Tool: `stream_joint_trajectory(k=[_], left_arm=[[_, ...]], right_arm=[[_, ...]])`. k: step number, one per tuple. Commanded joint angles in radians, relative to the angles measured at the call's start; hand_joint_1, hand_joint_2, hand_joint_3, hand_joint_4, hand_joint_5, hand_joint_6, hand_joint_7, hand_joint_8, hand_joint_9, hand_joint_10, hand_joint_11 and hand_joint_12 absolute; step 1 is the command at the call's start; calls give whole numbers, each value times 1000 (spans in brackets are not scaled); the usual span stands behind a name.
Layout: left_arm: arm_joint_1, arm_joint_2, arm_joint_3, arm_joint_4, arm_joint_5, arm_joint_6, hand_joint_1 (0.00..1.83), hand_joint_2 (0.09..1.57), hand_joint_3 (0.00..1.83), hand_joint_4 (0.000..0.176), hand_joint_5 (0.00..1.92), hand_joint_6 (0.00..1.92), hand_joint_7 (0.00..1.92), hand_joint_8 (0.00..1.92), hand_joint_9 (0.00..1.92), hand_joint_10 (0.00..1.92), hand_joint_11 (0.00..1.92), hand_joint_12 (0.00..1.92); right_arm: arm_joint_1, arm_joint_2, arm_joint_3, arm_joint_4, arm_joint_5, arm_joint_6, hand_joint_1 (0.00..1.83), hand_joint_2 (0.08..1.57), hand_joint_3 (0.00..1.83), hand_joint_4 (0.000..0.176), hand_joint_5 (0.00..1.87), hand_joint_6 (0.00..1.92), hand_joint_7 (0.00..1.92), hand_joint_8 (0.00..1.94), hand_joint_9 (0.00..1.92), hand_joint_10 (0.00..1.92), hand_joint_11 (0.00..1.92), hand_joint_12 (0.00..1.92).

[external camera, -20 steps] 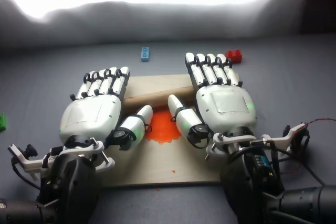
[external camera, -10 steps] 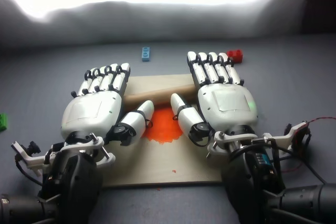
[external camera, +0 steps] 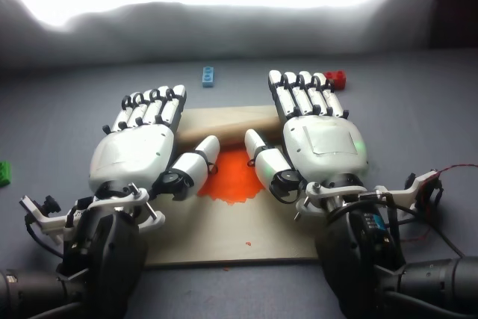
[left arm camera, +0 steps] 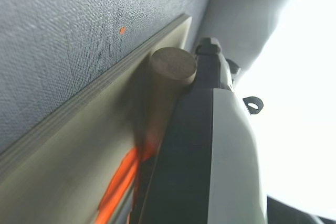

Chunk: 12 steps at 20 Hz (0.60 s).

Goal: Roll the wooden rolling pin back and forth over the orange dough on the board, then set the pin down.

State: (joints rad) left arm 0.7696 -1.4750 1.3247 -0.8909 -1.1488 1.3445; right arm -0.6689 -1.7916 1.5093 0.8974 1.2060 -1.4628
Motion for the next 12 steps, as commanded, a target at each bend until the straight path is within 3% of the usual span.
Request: stream_joint_trajectory(k=[1,12], left_arm=[[-4,-4,9,33,-52,2,0,1465,10,0,0,0,0,0,0,0,0,0],[25,-9,30,58,-51,-20,0,1466,8,0,0,0,0,0,0,0,0,0]], right_arm=[[3,1,7,-42,69,8,0,1449,21,0,6,3,19,6,0,0,0,0],[4,2,10,-42,62,8,0,1449,18,0,0,0,4,0,0,0,0,0]])
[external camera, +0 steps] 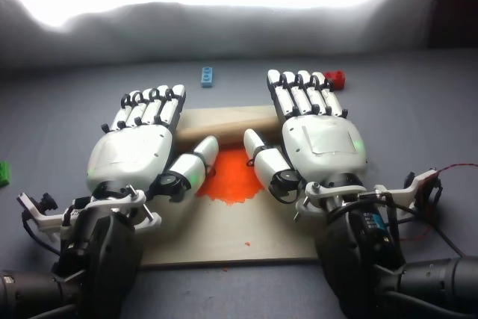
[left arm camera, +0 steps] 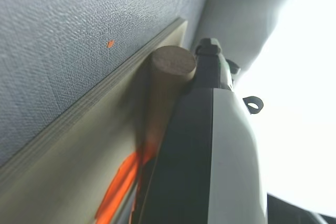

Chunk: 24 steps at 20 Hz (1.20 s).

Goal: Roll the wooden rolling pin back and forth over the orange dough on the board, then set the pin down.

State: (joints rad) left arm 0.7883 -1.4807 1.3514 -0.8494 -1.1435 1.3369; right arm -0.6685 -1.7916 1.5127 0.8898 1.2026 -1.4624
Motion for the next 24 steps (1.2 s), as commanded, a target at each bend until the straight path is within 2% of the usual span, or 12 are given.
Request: stream_joint_trajectory(k=[1,13,24], left_arm=[[9,-6,6,17,-55,-14,0,1465,8,0,0,0,0,0,0,0,0,0],[-8,-34,62,34,-26,-73,0,1461,5,0,0,0,0,0,0,0,0,0],[-11,-35,75,33,-2,-79,0,1463,5,0,0,0,0,0,0,0,0,0]], right_arm=[[4,2,8,-34,65,7,0,1449,18,0,0,0,4,0,0,0,0,0],[6,2,9,-76,70,9,0,1449,15,0,0,0,7,1,0,0,0,0],[8,6,20,-80,23,50,0,1448,13,0,0,0,6,2,0,0,0,0]])
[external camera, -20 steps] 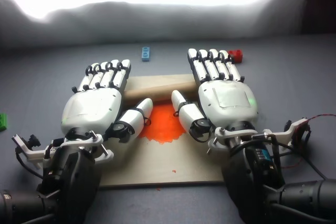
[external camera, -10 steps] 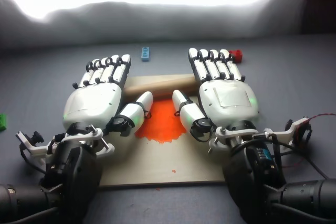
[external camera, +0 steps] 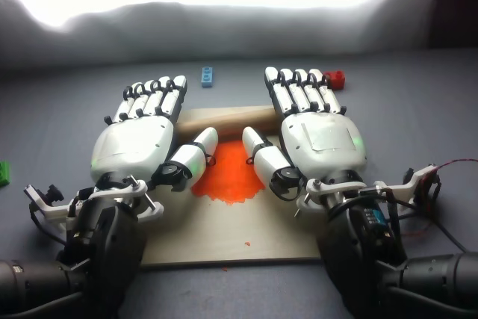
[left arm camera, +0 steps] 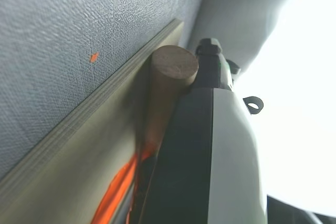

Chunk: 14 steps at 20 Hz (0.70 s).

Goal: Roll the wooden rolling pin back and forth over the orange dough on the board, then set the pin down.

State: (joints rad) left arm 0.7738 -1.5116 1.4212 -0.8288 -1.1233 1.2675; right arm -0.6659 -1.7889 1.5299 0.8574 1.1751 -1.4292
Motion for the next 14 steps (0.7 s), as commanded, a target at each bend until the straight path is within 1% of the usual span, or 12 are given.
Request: stream_joint_trajectory(k=[1,7,14], left_arm=[[2,-5,7,12,-20,-10,0,1465,6,0,0,0,0,0,0,0,0,0],[-2,-6,10,12,-12,-12,0,1472,8,0,0,0,0,0,0,0,0,0],[-2,-7,3,10,-2,-21,0,1473,8,0,0,0,0,0,0,0,0,0]], right_arm=[[5,4,5,-48,46,21,0,1448,13,0,0,0,6,2,0,0,0,0],[11,5,28,-48,24,32,0,1449,13,0,16,7,31,11,6,3,0,0],[9,7,31,-62,17,31,0,1448,10,0,61,24,69,20,25,9,0,0]])
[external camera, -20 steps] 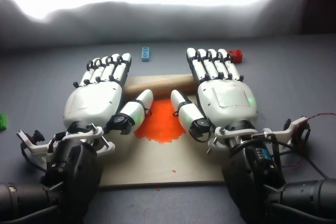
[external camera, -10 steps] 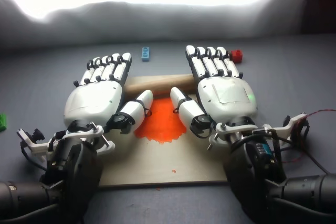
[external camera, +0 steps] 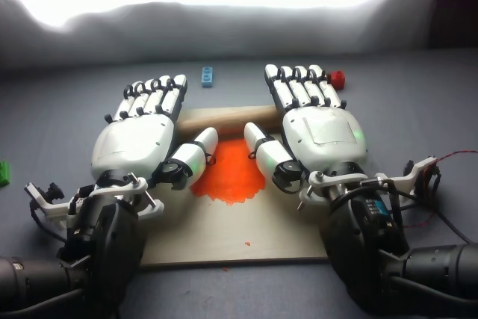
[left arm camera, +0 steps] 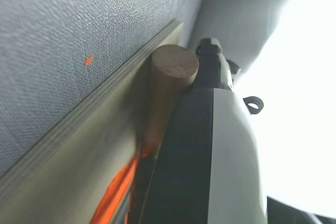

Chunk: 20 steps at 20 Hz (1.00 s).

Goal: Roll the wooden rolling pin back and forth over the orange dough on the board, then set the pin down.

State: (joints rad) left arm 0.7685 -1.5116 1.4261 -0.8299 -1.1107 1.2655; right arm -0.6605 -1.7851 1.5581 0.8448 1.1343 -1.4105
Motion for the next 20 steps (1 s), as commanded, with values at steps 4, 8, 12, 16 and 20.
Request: stream_joint_trajectory(k=[4,8,12,16,20], left_arm=[[6,-7,-6,9,-13,-20,0,1480,0,0,226,17,265,10,203,24,0,434],[8,-6,-16,8,-13,-25,0,1483,0,0,322,28,369,18,317,43,0,705],[10,6,-37,6,-13,-25,0,1479,0,0,289,5,376,4,326,28,0,653],[16,19,-56,6,-19,-26,0,1476,0,0,251,2,336,2,291,9,0,539],[32,29,-76,7,-49,-35,0,1475,0,0,221,1,270,2,220,1,0,391]], right_arm=[[1,4,2,-62,57,8,0,1465,4,0,246,51,262,23,196,34,0,411],[-3,6,2,-75,59,7,0,1479,5,0,311,71,349,23,289,65,0,774],[-10,8,-15,-77,63,2,0,1487,6,0,329,77,379,22,313,72,0,846],[-13,8,-28,-77,75,-4,0,1485,3,0,335,74,368,12,304,63,0,779],[-22,11,-49,-77,89,-14,0,1465,0,0,324,57,380,7,294,43,0,690]])
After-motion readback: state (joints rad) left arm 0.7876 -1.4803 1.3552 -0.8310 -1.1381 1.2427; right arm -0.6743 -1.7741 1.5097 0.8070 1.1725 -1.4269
